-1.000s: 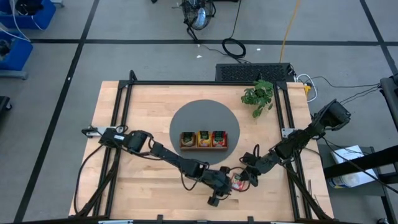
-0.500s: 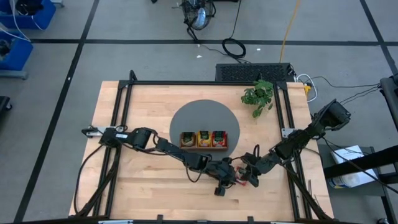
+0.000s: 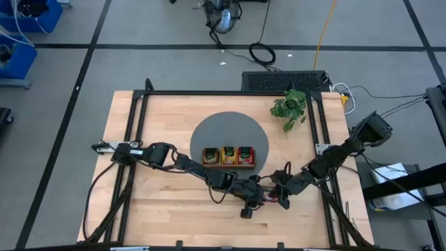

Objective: Pick & Place Tea
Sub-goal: Put the red tea bag into the right section of the wooden organizer

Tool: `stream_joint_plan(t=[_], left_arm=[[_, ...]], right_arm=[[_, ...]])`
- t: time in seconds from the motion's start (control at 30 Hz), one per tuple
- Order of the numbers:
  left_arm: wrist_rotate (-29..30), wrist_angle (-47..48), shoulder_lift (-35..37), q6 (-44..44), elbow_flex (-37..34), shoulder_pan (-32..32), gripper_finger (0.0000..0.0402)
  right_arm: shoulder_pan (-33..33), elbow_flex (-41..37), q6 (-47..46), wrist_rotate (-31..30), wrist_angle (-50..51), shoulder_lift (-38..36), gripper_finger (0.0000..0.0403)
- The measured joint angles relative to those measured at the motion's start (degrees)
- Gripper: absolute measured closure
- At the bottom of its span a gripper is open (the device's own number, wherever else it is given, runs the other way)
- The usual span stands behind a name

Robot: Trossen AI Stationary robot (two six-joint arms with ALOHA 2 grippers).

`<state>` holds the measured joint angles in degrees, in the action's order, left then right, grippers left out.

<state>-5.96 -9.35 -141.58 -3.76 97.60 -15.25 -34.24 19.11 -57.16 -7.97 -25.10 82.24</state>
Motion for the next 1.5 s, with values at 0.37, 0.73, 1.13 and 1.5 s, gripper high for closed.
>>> stream_joint_plan(t=[0.37, 0.73, 1.13, 1.5], left_arm=[[0.44, 12.14, 4.51, 1.98, -0.15, -3.48, 0.0330], [16.08, 30.90, 11.11, -2.62, -0.20, -13.02, 0.0330], [26.03, 35.04, 11.17, -8.53, -0.20, -18.27, 0.0330], [26.10, 36.58, 11.17, -13.16, -0.20, -18.23, 0.0330]], right_arm=[[0.33, 0.03, 10.82, 0.44, -8.16, -0.94, 0.0398], [8.88, 0.56, 27.70, 0.80, -4.77, -12.56, 0.0400], [24.38, 12.82, 49.75, -1.05, 19.85, -13.91, 0.0402], [28.57, 13.16, 59.86, -3.98, 9.44, -4.57, 0.0401]])
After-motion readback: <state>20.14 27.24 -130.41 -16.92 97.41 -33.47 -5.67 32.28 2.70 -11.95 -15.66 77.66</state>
